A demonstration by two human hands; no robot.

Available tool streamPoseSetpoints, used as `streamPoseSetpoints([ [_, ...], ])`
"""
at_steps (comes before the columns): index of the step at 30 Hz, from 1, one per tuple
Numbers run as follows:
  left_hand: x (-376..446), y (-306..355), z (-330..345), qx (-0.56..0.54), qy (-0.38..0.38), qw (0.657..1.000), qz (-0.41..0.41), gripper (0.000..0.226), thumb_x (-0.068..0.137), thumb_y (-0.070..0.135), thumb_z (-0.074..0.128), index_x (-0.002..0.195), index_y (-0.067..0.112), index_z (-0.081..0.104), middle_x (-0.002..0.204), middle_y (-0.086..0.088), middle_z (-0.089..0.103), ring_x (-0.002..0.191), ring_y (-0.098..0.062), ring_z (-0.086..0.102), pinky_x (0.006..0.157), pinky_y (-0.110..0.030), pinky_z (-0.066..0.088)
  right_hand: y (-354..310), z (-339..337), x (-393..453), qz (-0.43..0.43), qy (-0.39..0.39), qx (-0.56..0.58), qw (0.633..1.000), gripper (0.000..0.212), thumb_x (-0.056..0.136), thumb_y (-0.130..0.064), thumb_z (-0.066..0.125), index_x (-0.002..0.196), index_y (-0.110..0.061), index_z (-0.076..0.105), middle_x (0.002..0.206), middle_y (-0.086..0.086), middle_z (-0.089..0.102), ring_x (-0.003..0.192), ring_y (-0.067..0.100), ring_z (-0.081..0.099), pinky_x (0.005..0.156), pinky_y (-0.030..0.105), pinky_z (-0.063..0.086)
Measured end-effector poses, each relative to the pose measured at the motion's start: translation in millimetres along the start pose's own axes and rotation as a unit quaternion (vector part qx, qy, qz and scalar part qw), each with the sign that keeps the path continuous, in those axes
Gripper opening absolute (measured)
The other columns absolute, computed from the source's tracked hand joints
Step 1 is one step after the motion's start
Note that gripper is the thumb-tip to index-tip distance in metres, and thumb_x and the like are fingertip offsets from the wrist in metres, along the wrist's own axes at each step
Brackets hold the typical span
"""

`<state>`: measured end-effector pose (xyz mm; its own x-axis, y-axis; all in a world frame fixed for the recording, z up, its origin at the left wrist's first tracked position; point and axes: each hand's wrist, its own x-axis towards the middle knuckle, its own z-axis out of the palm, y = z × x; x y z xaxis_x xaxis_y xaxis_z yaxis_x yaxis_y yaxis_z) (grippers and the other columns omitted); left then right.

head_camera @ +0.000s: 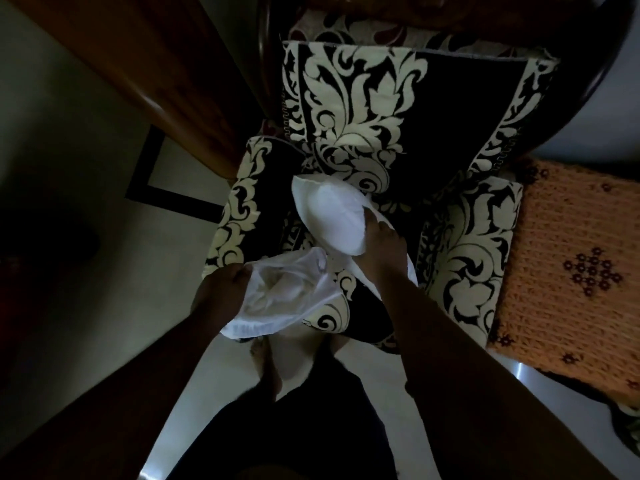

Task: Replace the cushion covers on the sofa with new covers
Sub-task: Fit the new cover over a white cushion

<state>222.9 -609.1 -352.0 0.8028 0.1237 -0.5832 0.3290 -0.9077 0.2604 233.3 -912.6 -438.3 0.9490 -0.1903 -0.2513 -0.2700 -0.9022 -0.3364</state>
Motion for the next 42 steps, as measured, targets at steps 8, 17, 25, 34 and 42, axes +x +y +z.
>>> streamPoseSetpoints([
  [8, -25, -10, -22, -0.023, 0.000, 0.998, 0.059, 0.041, 0.108, 0.039, 0.041, 0.124, 0.011, 0.066, 0.125, -0.017, 0.067, 0.114, -0.036, 0.061, 0.093, -0.037, 0.045, -17, -58, -97, -0.008, 0.069, 0.000, 0.998, 0.096, 0.071, -0.042, 0.077, 0.152, -0.022, 0.029, 0.103, 0.013, 0.065, 0.087, 0.032, 0.066, 0.073, 0.043, 0.056],
  [17, -65, -32, -58, -0.140, -0.022, 0.978, 0.152, 0.042, 0.107, 0.040, 0.044, 0.132, 0.013, 0.066, 0.131, -0.014, 0.066, 0.119, -0.033, 0.060, 0.098, -0.035, 0.048, -54, -133, -263, -0.004, 0.178, 0.020, 0.984, 0.099, 0.070, -0.041, 0.085, 0.153, -0.017, 0.037, 0.113, 0.015, 0.064, 0.096, 0.036, 0.063, 0.078, 0.043, 0.055],
  [25, -90, -31, -104, -0.163, 0.019, 0.973, 0.160, 0.042, 0.109, 0.038, 0.040, 0.139, 0.016, 0.060, 0.143, -0.017, 0.054, 0.125, -0.035, 0.055, 0.096, -0.027, 0.042, -73, -182, -375, -0.001, 0.232, 0.024, 0.973, 0.081, 0.068, -0.055, 0.065, 0.130, -0.005, 0.057, 0.111, 0.014, 0.064, 0.092, 0.033, 0.063, 0.071, 0.034, 0.046],
  [34, -107, -28, -140, -0.089, 0.128, 0.959, 0.236, 0.046, 0.107, 0.047, 0.040, 0.119, 0.014, 0.069, 0.119, -0.018, 0.068, 0.109, -0.038, 0.062, 0.094, -0.045, 0.051, -71, -211, -418, 0.021, 0.258, 0.065, 0.964, 0.073, 0.068, -0.054, 0.068, 0.123, -0.007, 0.061, 0.104, 0.010, 0.064, 0.085, 0.030, 0.061, 0.066, 0.039, 0.050],
  [42, -122, -9, -145, -0.135, 0.201, 0.954, 0.177, 0.045, 0.107, 0.042, 0.040, 0.121, 0.011, 0.068, 0.121, -0.022, 0.066, 0.110, -0.042, 0.061, 0.093, -0.044, 0.050, -18, -230, -436, 0.058, 0.289, 0.117, 0.948, 0.074, 0.072, -0.031, 0.090, 0.137, -0.024, 0.054, 0.124, 0.007, 0.064, 0.111, 0.027, 0.062, 0.087, 0.035, 0.047],
])
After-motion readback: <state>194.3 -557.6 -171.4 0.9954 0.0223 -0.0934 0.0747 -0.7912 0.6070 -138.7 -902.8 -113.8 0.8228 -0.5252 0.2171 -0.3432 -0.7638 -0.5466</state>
